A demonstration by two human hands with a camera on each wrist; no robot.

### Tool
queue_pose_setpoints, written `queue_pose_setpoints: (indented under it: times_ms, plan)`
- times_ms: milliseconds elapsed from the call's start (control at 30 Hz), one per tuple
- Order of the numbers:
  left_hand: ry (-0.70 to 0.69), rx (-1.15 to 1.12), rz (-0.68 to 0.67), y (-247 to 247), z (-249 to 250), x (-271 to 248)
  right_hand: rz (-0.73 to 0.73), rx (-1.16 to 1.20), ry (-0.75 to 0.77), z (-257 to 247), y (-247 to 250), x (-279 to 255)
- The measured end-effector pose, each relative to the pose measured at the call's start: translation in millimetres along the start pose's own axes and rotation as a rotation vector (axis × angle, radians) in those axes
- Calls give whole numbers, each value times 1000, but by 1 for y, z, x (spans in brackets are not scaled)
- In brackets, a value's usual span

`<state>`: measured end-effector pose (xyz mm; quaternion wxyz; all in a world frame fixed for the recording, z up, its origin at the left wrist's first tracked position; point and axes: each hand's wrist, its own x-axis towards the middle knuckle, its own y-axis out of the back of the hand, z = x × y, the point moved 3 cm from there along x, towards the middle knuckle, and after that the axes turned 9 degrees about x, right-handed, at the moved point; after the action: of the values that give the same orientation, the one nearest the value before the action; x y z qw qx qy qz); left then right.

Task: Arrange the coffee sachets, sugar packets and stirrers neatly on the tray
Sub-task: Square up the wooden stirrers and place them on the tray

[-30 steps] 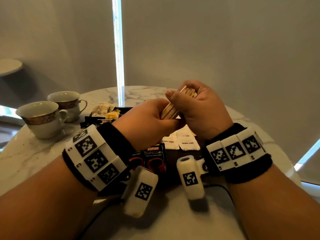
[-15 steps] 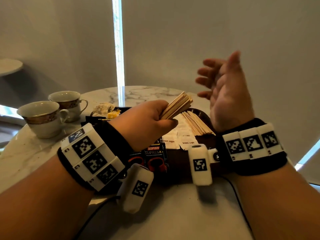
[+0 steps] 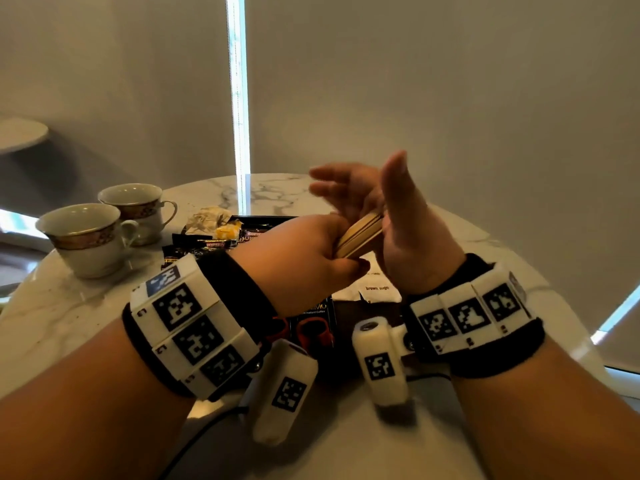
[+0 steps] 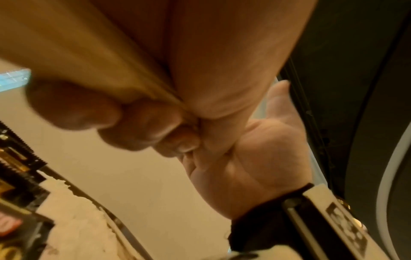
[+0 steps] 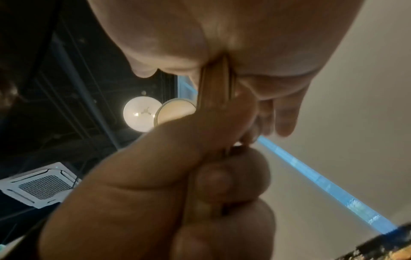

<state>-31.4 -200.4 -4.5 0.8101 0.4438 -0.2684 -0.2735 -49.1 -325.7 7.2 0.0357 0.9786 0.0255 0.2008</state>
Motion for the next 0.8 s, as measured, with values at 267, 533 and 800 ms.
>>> queue_pose_setpoints:
  times_ms: [267,533,800]
  plan:
    - [38,-734,220,13,-10,5,316,356,-139,-5,6,2]
    - [107,-1210,540,15,-33,15,-20,567,-602,14,-15,-9]
    - [112,-1206,429,4,-24,16,-108,423,-455,17,-29,-13]
